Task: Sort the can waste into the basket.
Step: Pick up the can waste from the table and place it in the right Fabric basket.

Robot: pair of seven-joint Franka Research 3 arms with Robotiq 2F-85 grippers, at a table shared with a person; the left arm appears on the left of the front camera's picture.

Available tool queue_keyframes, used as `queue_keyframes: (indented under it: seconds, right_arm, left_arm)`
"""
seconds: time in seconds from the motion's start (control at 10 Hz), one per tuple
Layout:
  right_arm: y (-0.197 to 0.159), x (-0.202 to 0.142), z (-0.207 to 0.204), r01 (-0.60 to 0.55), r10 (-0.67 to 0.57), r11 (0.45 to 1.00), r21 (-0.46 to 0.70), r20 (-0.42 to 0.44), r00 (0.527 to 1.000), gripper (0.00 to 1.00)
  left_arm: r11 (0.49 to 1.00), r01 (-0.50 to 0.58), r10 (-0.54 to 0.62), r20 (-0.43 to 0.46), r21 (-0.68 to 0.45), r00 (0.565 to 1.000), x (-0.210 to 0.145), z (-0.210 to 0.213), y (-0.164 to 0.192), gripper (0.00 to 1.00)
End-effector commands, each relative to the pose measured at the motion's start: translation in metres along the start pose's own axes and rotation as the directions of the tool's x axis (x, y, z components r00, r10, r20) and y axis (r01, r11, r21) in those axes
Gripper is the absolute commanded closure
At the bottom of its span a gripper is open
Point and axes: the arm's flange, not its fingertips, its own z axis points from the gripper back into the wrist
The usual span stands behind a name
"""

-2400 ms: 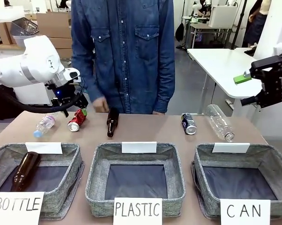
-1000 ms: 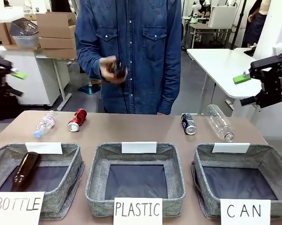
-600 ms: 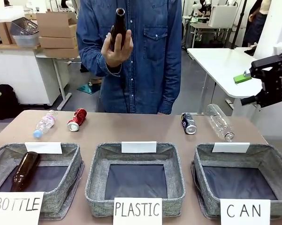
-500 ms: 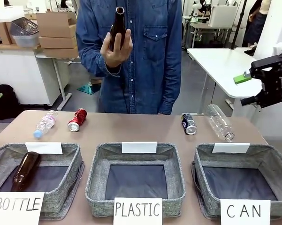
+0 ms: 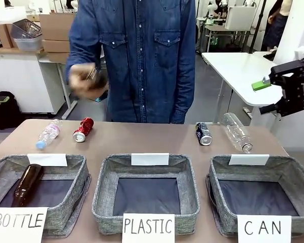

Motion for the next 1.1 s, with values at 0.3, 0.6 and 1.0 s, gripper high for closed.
queue_keyframes:
  seconds: [0.3, 0.6, 1.0]
  right_arm:
    - [0.0007, 0.0027, -0.0014, -0.025, 0.025, 0.999, 0.026, 0.008, 1.0, 0.0]
    - [0.0007, 0.0027, -0.0014, -0.025, 0.025, 0.999, 0.026, 0.008, 1.0, 0.0]
    - [0.0007, 0.0027, -0.0014, -0.025, 0.025, 0.999, 0.026, 0.008, 1.0, 0.0]
  left_arm:
    - [1.0, -0.012, 0.013, -0.016, 0.029, 1.0, -0.0039, 0.005, -0.0045, 0.0]
    - [0.999, -0.012, 0.013, -0.025, 0.03, 1.0, -0.0036, 0.0042, -0.0047, 0.0]
    - [0.999, -0.02, 0.023, -0.053, 0.046, 0.998, -0.0014, 0.0028, -0.0036, 0.0]
